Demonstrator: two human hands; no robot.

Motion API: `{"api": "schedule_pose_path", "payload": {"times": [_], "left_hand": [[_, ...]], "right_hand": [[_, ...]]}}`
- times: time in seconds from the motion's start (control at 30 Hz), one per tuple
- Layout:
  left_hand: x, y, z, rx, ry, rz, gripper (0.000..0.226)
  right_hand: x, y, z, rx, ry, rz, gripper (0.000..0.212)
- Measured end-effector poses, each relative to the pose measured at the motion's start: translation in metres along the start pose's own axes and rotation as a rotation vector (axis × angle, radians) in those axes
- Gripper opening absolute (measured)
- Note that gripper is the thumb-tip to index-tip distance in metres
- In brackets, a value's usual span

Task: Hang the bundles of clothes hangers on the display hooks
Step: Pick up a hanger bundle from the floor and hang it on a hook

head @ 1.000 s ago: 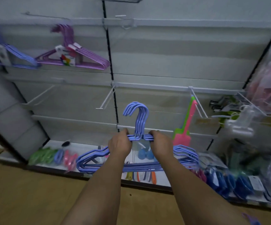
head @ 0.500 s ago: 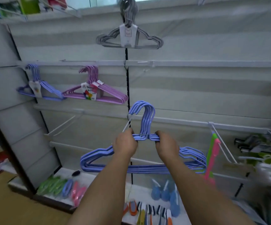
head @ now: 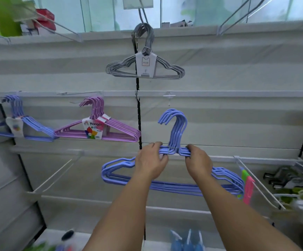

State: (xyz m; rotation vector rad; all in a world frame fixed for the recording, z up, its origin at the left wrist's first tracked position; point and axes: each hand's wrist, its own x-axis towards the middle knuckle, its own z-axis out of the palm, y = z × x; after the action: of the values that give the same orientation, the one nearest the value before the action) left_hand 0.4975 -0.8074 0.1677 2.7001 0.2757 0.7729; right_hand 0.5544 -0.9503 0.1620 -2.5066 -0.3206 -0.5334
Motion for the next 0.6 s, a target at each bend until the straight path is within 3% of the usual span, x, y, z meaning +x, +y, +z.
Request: {"api": "schedule_pose_path", "payload": {"times": [0.27,0.6], "left_hand": [[0.024,-0.009,0.021,-0.015,-0.088,0.207,0.060],[0.069,0.019,0.028,0.023,0.016,0.254,0.048]], "right_hand": [[0.014,0.008,0.006,-0.037,0.057,0.124,0.023],[0.054,0.020,-0.006,0.012,0.113,0.169,0.022]]}}
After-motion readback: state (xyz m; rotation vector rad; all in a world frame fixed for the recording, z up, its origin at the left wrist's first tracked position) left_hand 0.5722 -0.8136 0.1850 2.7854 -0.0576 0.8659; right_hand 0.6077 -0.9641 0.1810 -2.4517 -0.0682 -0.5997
